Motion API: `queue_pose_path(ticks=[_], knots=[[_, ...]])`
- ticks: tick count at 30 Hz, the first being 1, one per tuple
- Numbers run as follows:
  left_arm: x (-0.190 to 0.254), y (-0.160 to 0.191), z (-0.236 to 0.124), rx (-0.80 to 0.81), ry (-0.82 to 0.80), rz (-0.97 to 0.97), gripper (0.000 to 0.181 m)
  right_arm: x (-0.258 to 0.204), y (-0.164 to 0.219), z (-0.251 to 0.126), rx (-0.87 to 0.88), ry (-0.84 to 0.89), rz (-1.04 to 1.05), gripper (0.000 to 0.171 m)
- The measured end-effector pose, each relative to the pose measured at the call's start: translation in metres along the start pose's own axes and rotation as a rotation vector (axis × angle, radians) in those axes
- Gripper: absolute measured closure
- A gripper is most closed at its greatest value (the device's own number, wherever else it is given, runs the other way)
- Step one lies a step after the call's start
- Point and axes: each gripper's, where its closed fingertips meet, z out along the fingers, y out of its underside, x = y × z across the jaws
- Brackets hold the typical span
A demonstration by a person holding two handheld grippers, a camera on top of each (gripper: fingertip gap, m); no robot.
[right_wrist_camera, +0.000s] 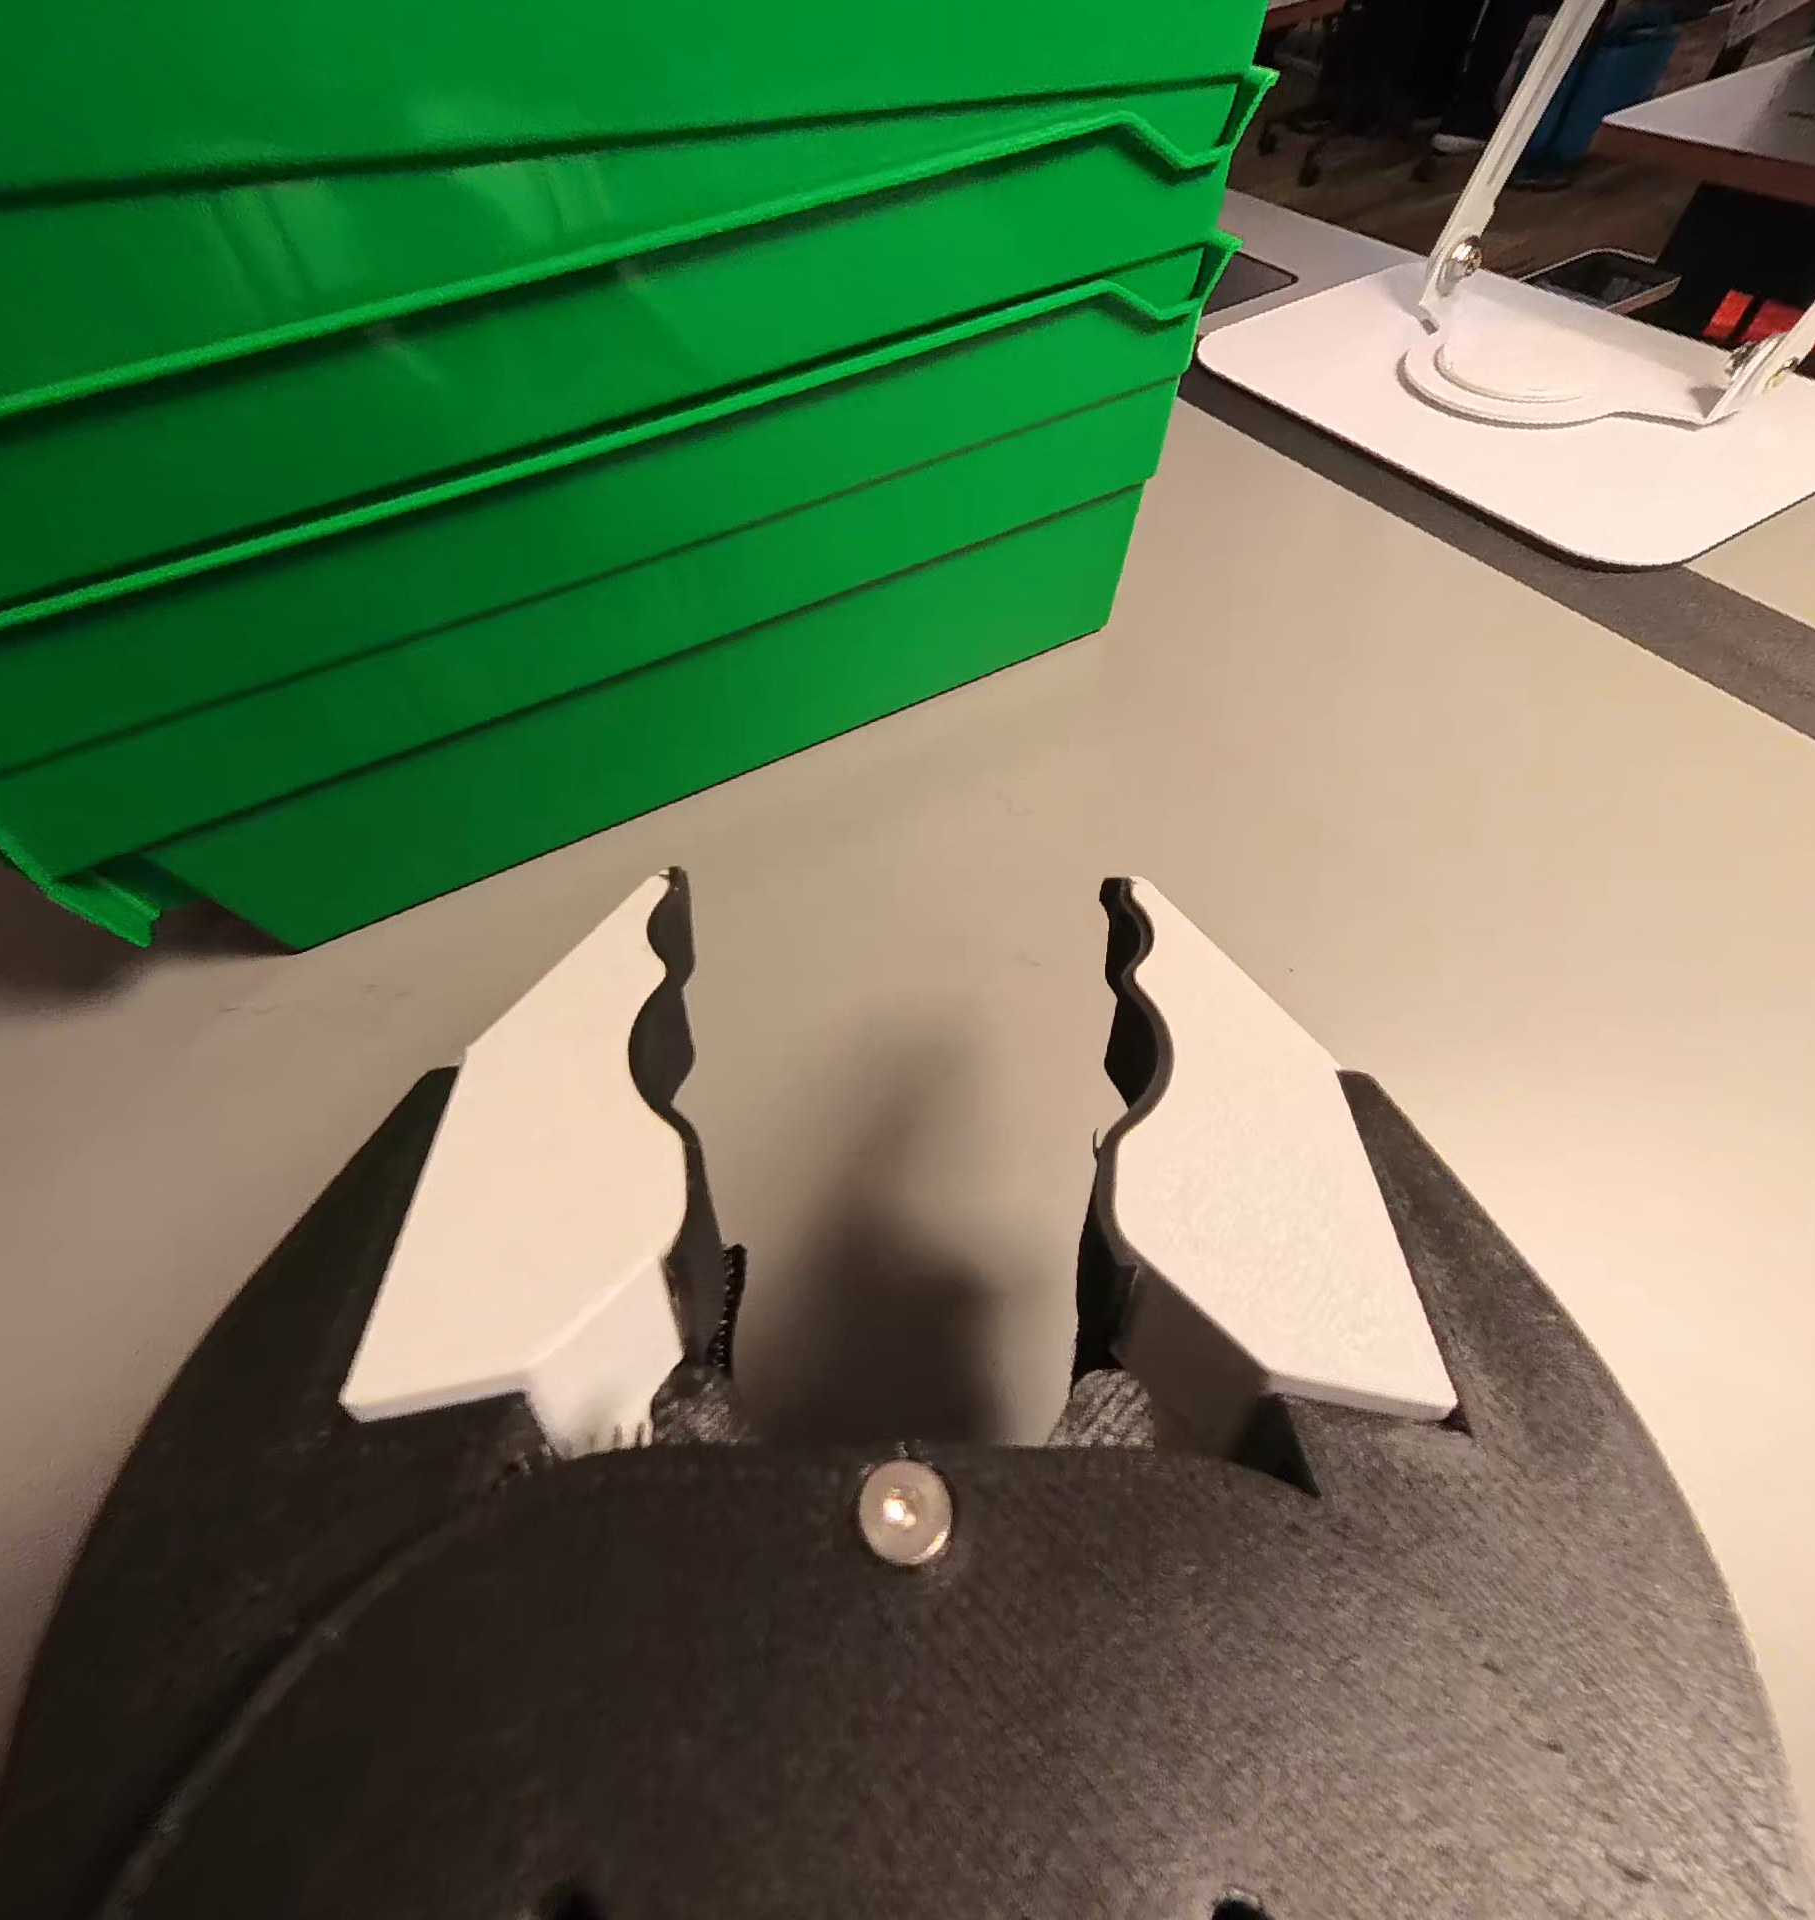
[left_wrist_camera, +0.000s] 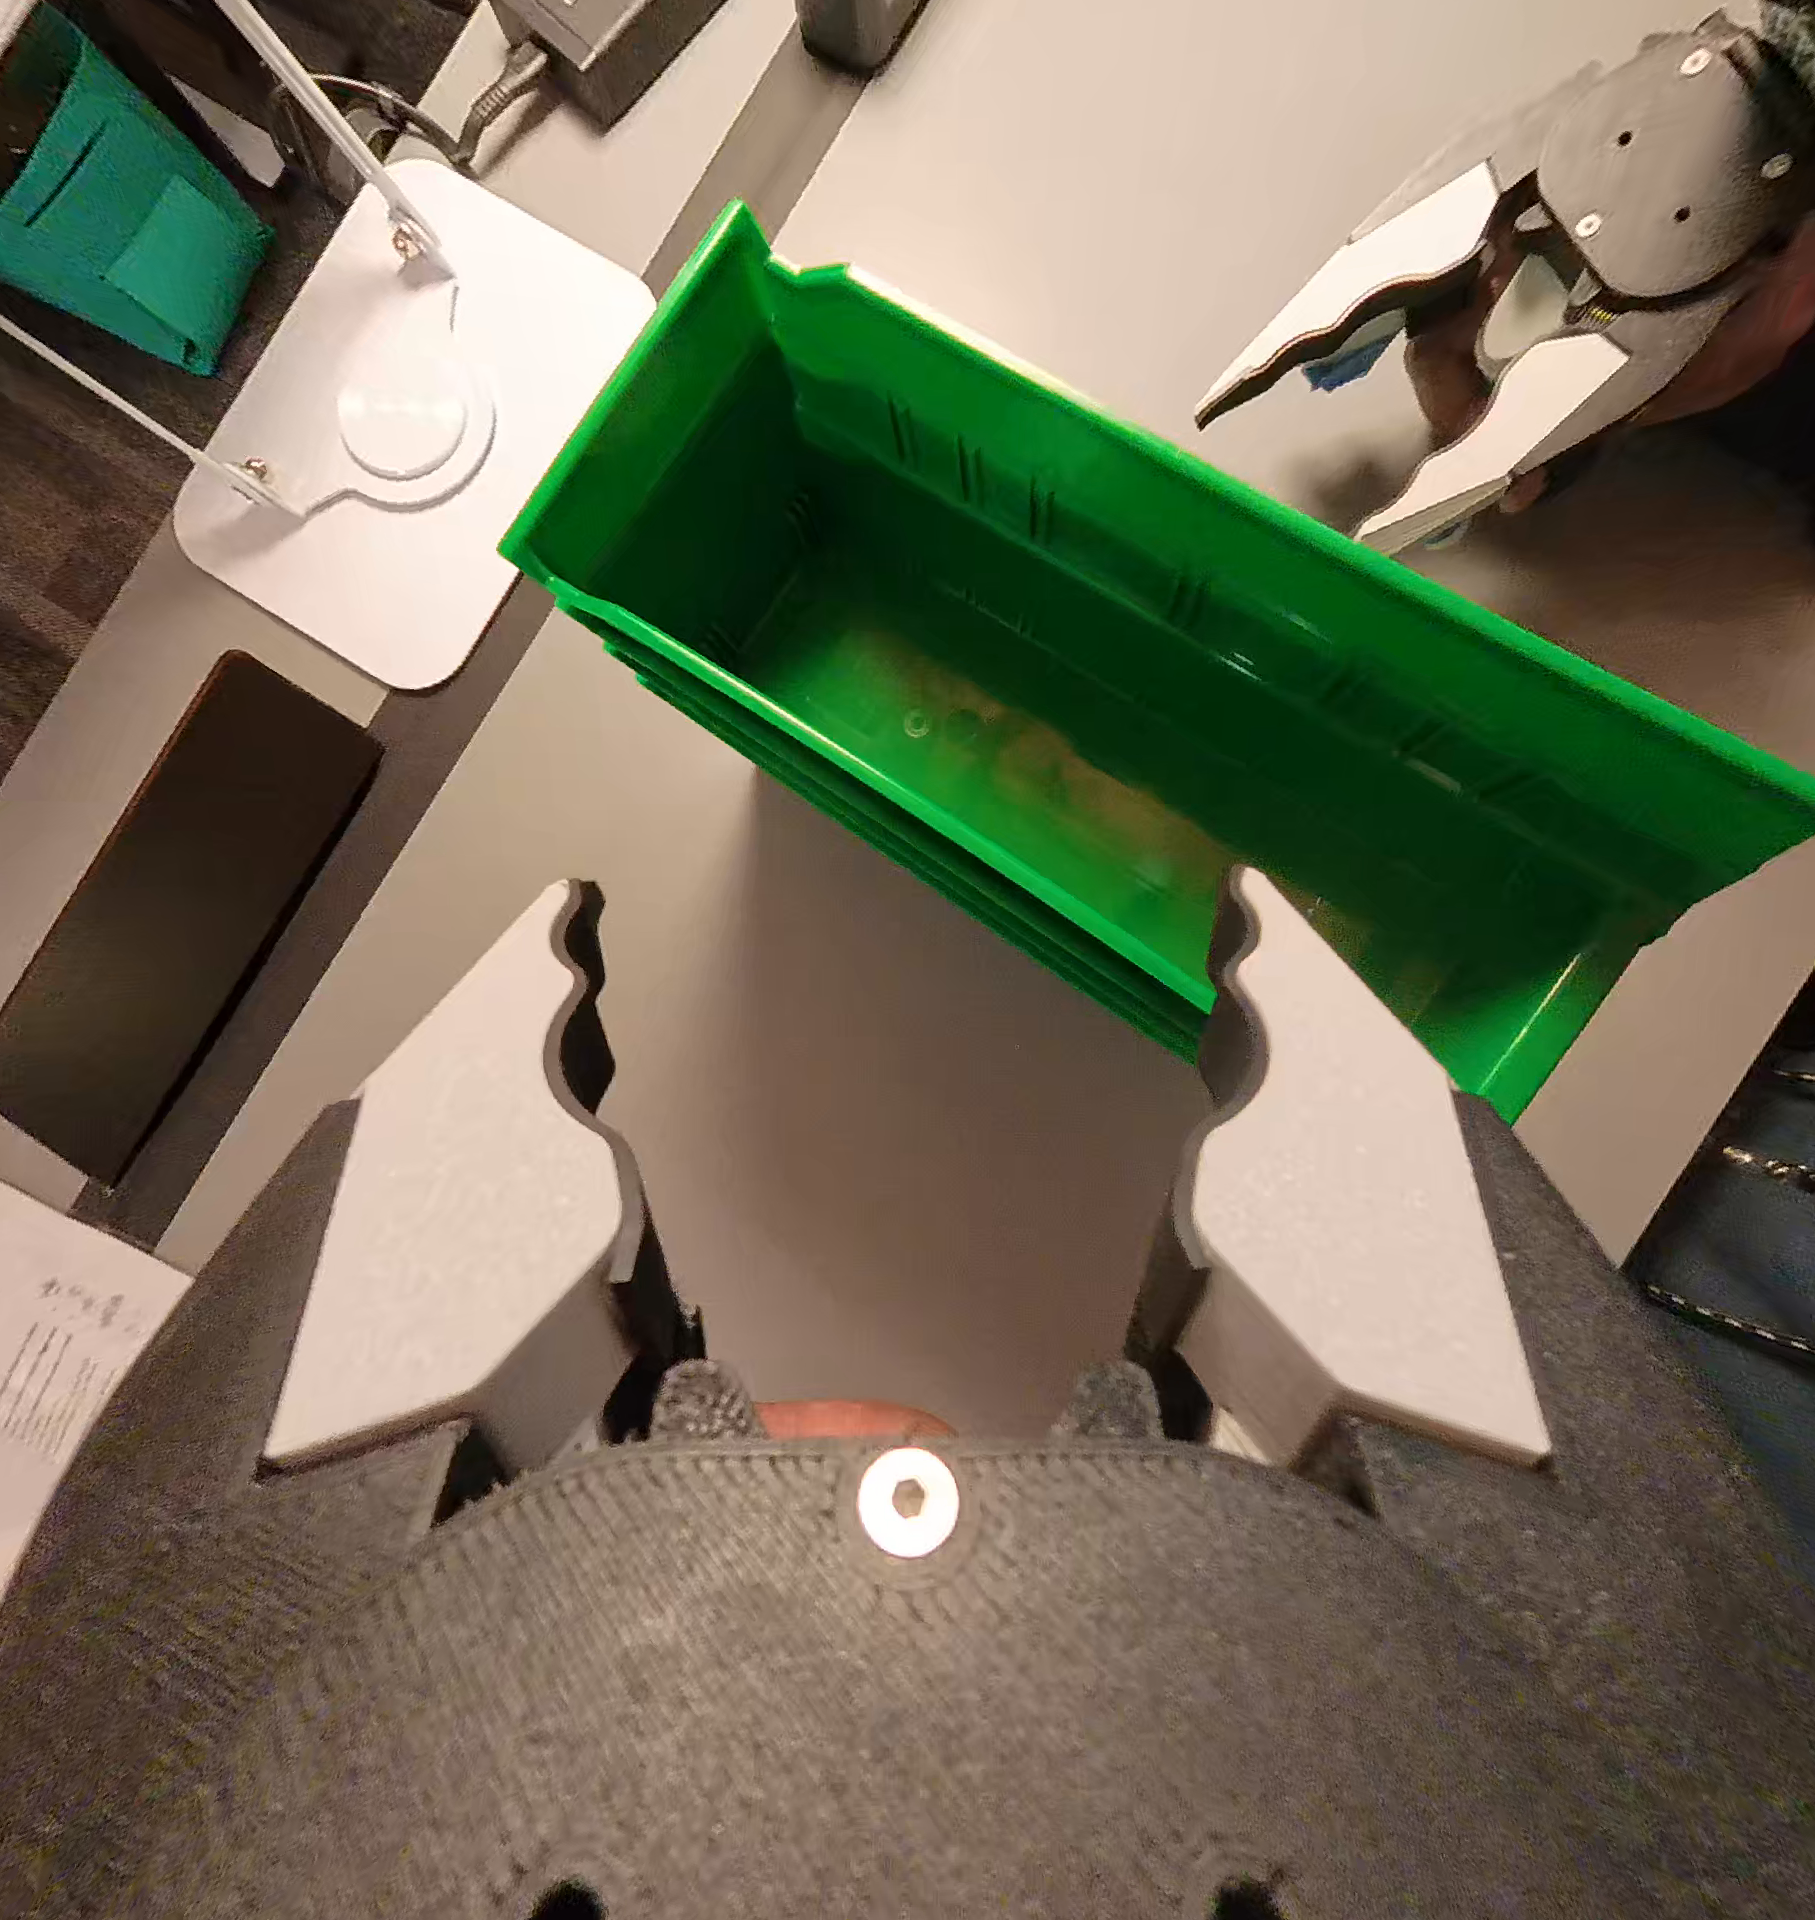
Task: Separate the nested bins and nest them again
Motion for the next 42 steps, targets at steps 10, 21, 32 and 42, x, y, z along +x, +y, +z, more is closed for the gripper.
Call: queue_pose_path(ticks=[10,21,32,42], knots=[[0.005,0.006,-0.01,0.025,-0.006,0.153,0.066,-0.002,-0.008,-0.005,0.056,-0.04,0.009,0.088],[0.022,-0.022,-0.008,0.027,0.02,1.11,0.07,-0.004,-0.007,-0.004,0.049,-0.052,0.0,0.088],[-0.005,-0.034,0.038,-0.274,0.026,1.52,0.076,-0.006,-0.007,-0.006,0.051,-0.107,0.033,0.088],[-0.037,-0.01,0.023,-0.054,0.019,0.85,0.078,-0.011,-0.005,-0.006,0.038,-0.128,0.009,0.088]])
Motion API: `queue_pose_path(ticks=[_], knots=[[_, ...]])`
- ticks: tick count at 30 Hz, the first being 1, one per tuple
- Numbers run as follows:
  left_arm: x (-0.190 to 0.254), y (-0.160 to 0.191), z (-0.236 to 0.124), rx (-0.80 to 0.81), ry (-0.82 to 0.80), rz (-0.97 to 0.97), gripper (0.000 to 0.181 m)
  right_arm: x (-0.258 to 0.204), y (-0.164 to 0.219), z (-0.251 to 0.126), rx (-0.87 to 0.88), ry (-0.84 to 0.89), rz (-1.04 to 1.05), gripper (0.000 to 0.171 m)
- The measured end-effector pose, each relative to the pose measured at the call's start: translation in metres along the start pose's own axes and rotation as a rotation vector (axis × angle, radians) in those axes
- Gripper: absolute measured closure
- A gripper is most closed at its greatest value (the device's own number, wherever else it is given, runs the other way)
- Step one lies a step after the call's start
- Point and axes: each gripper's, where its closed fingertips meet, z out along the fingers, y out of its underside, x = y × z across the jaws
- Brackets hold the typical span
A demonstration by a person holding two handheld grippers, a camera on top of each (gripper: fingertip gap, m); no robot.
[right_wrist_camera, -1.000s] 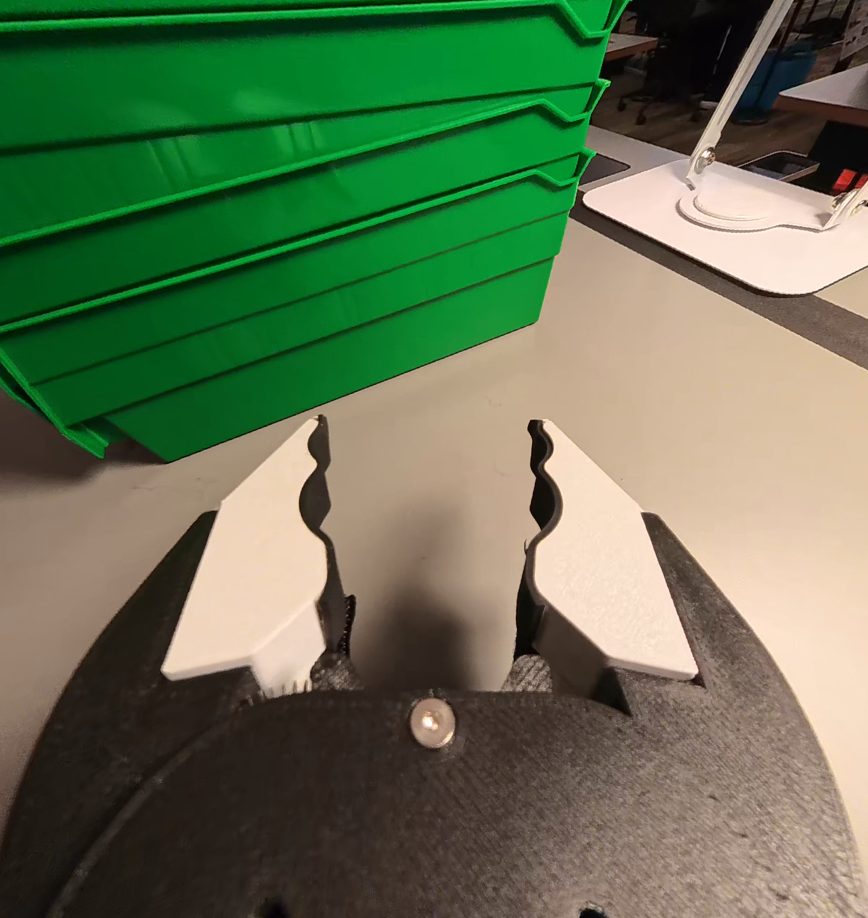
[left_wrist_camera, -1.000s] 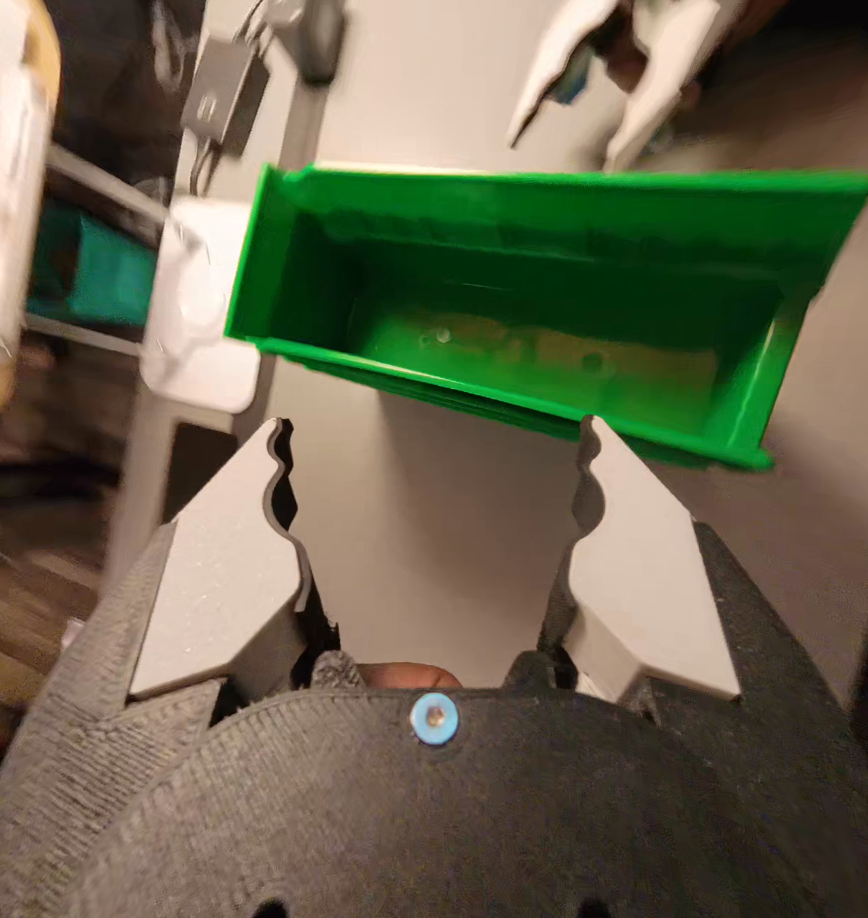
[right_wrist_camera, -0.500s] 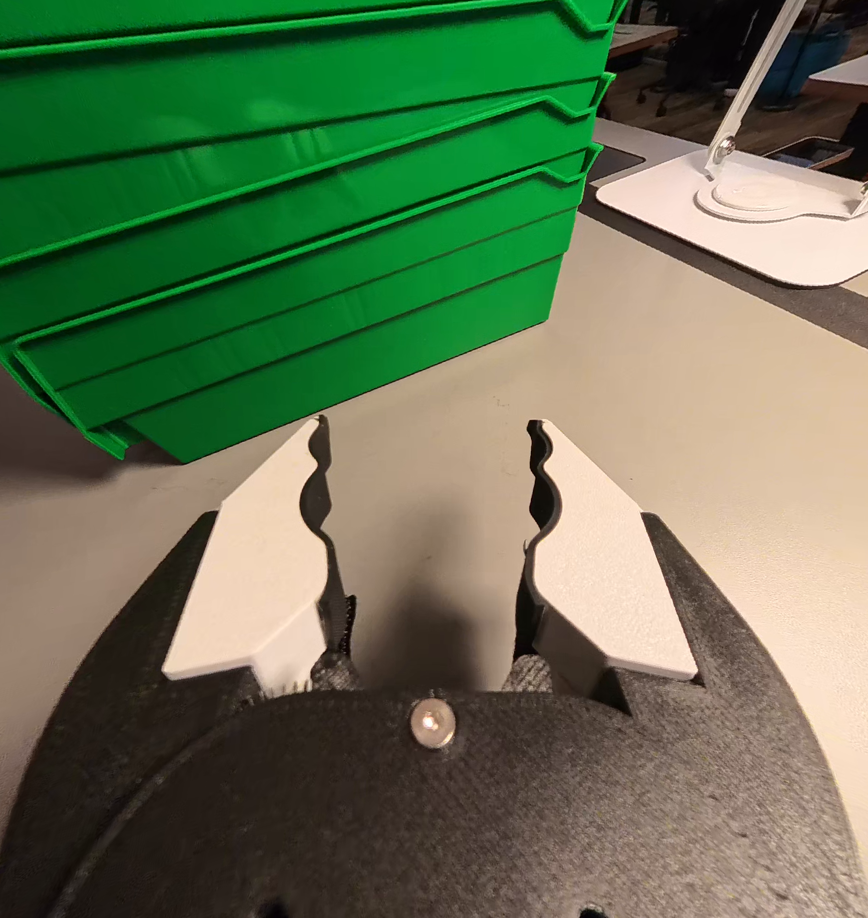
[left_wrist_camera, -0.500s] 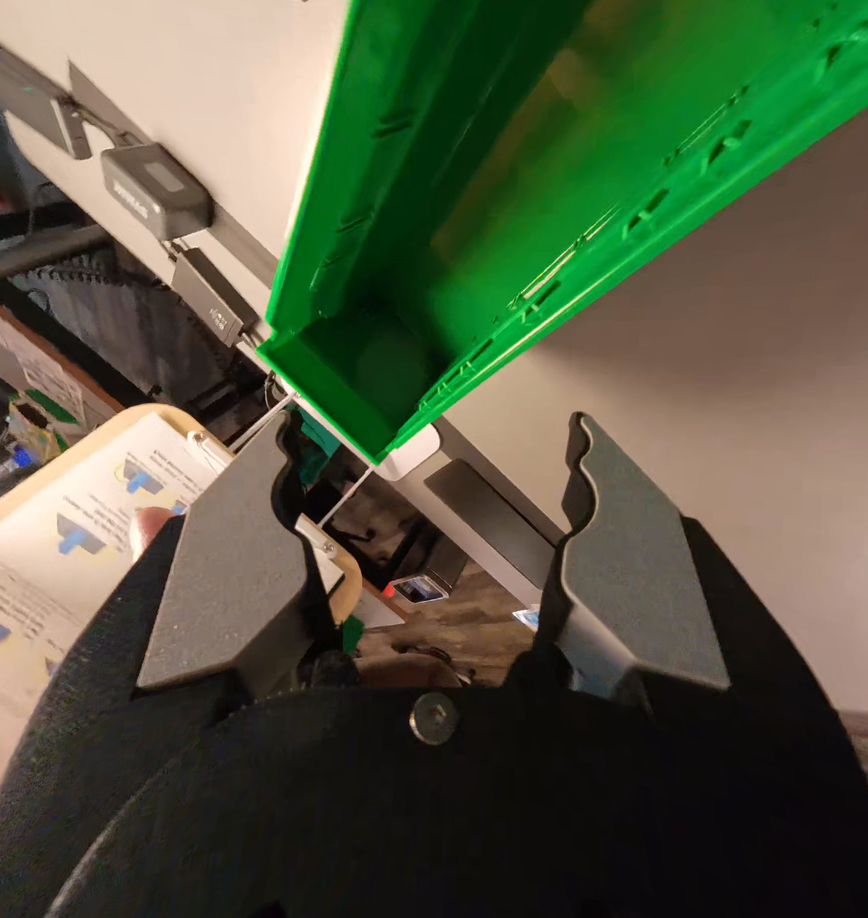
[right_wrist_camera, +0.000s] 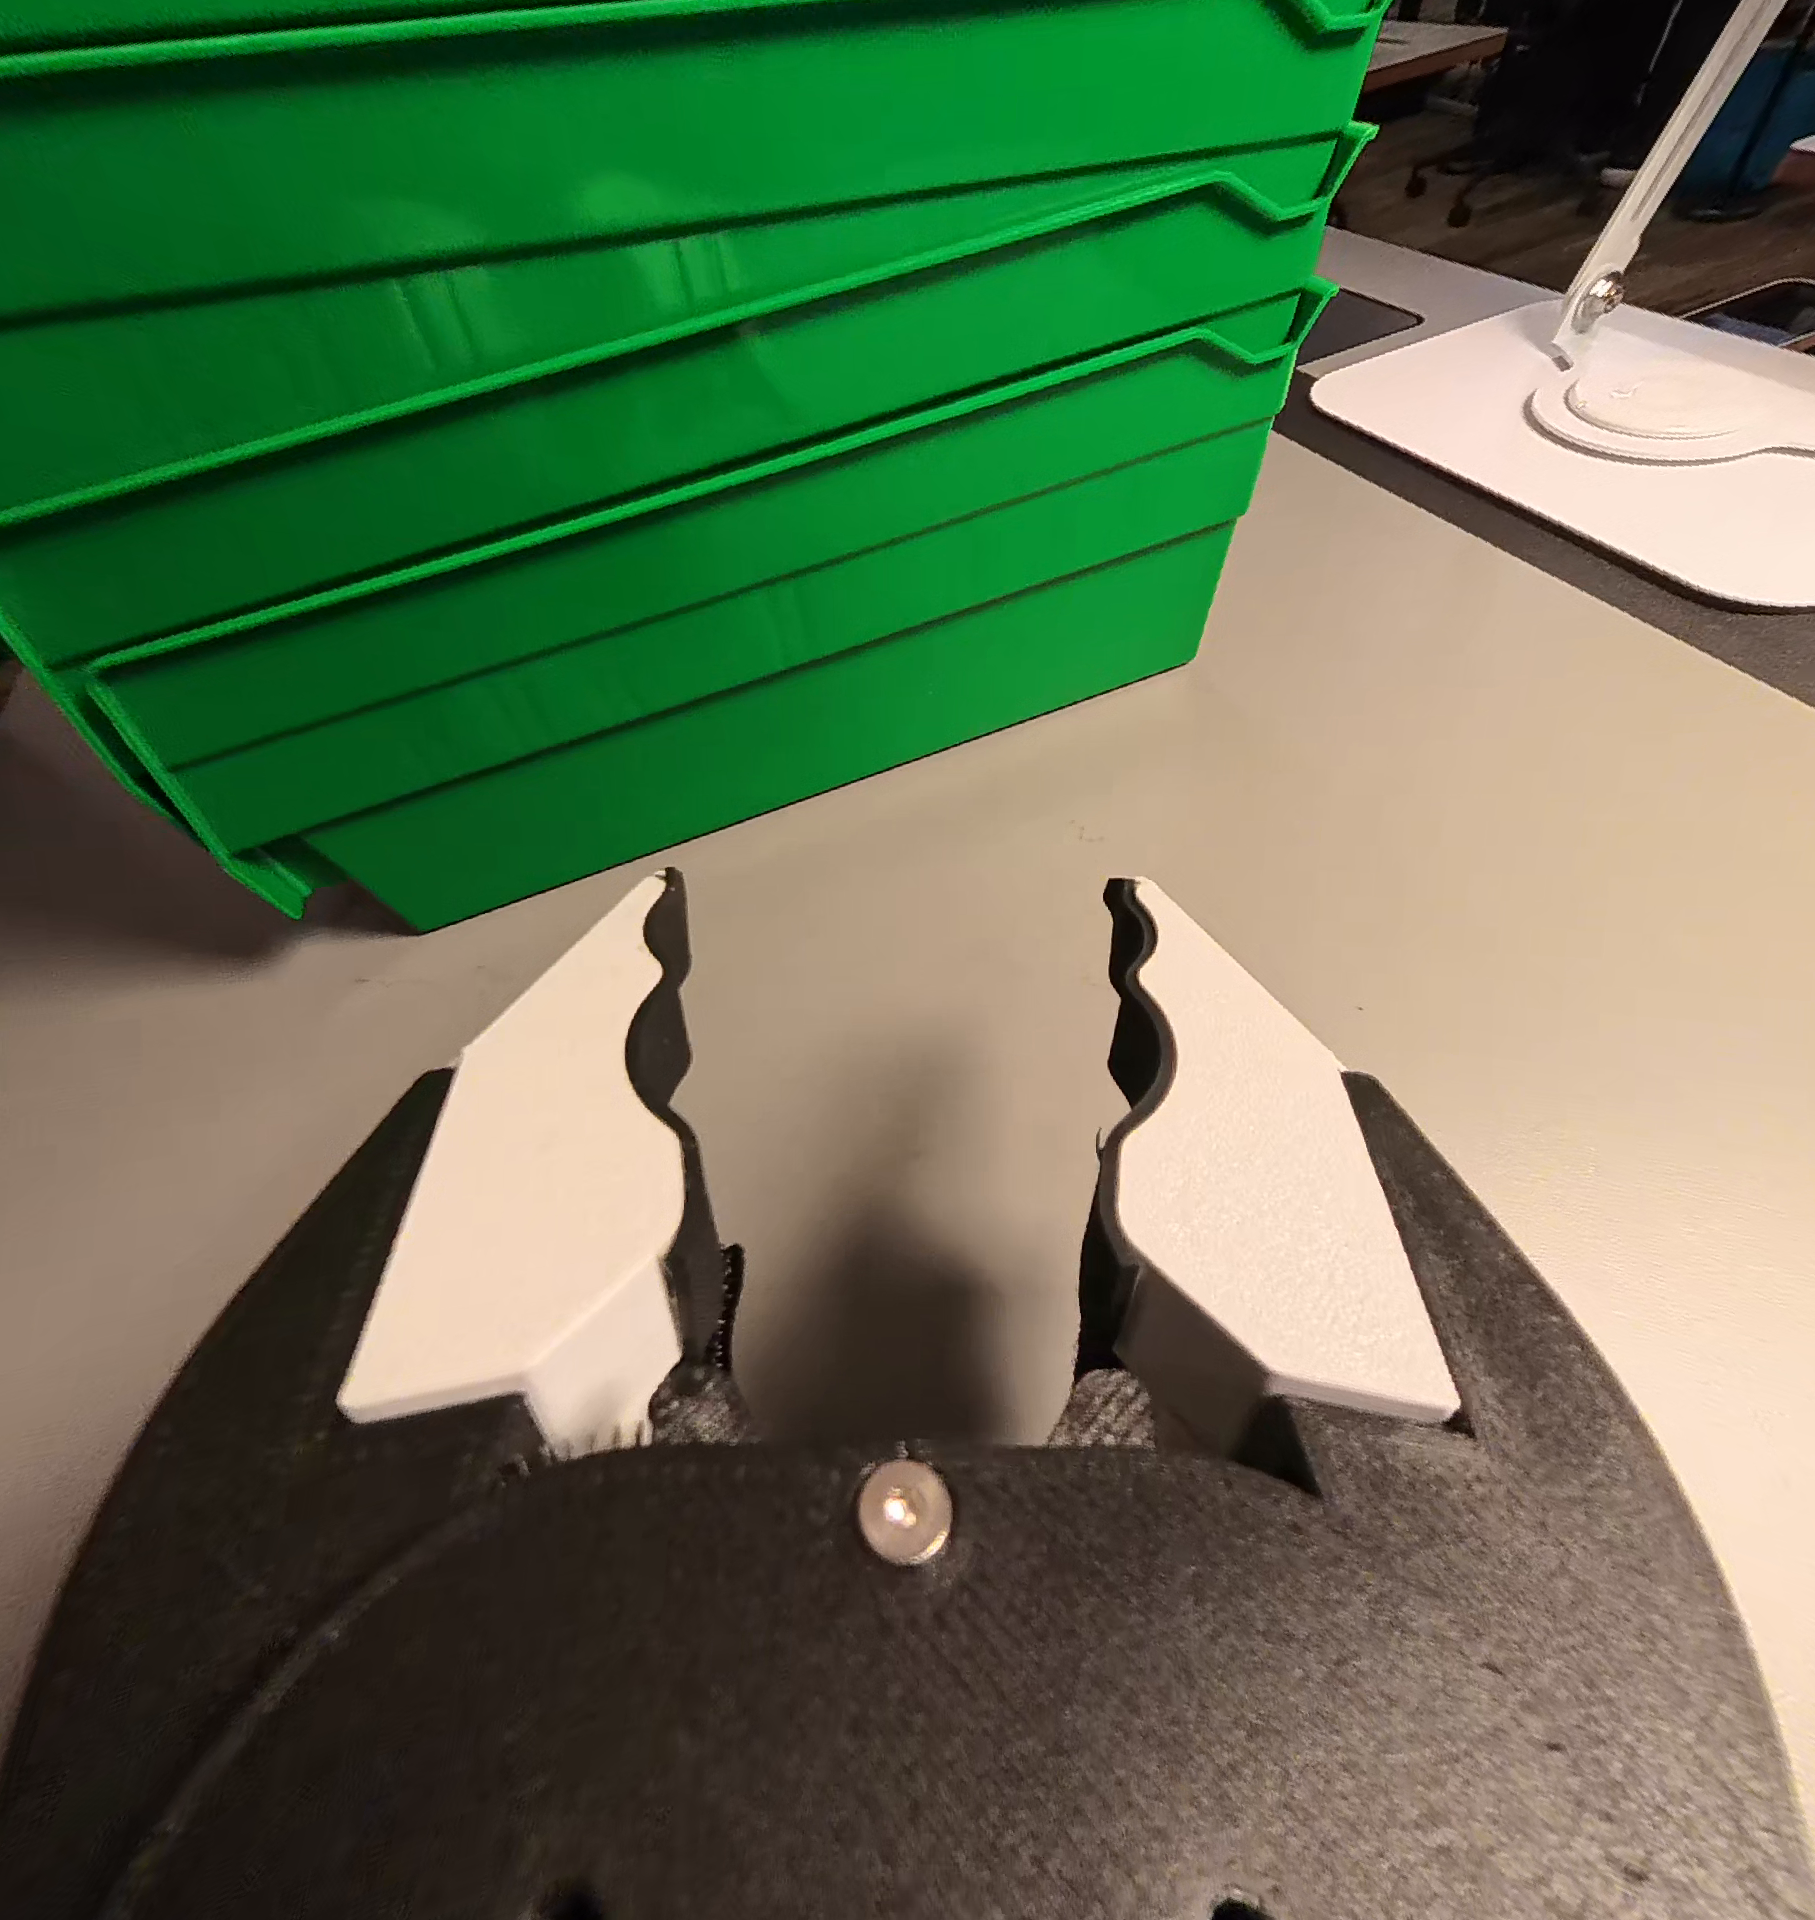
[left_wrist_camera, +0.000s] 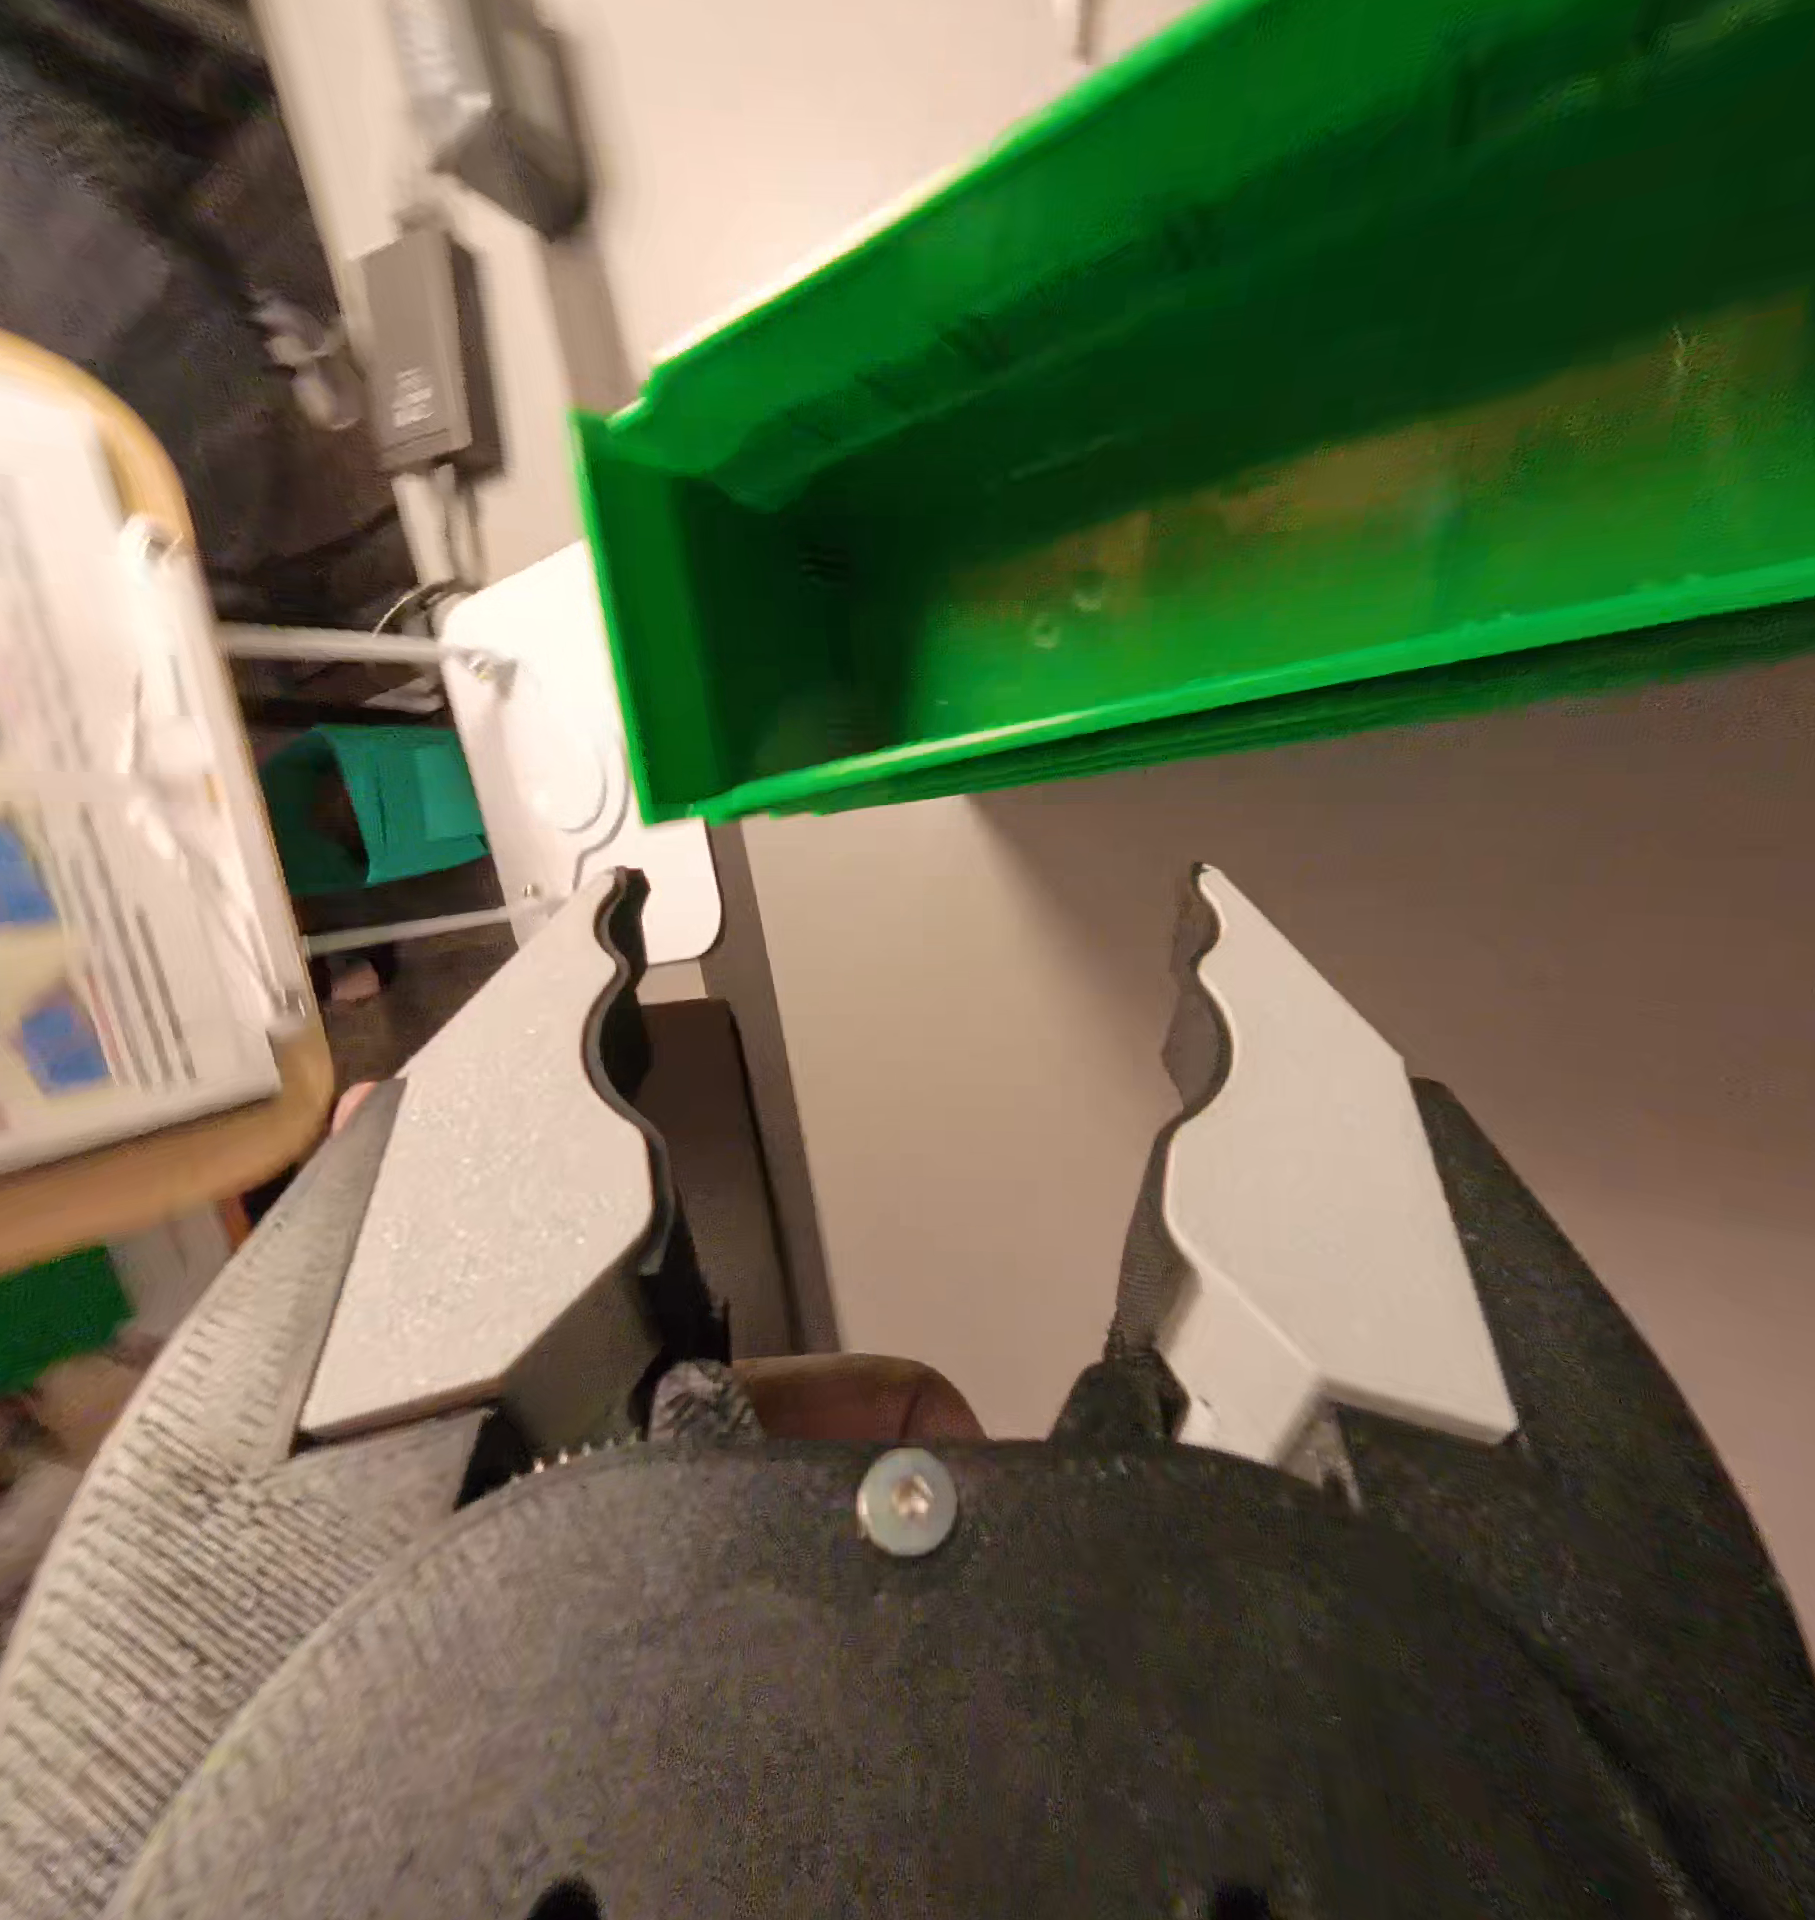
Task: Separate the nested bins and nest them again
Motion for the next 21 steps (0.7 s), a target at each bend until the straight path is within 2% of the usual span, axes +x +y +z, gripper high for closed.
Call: queue_pose_path(ticks=[2,5,8,10,13,16,21], knots=[[-0.007,0.019,-0.004,0.105,-0.129,-0.223,0.076,0.0,0.0,0.0,-0.001,-0.001,0.0,0.087],[-0.013,0.063,0.006,0.26,-0.291,-0.691,0.083,0.007,0.0,0.002,-0.012,0.039,0.036,0.084],[0.001,0.099,0.04,0.403,-0.31,-1.093,0.086,0.013,-0.012,0.003,0.006,0.061,0.13,0.081],[0.017,0.104,0.069,0.472,-0.243,-1.279,0.085,0.018,-0.029,-0.002,0.044,0.099,0.196,0.081],[0.04,0.089,0.097,0.544,-0.165,-1.352,0.084,0.022,-0.056,-0.016,0.115,0.148,0.302,0.079],[0.059,0.087,0.115,0.508,-0.171,-1.352,0.084,0.015,-0.079,-0.03,0.147,0.18,0.366,0.078],[0.057,0.098,0.123,0.423,-0.211,-1.397,0.084,-0.006,-0.102,-0.032,0.044,0.239,0.422,0.067]])
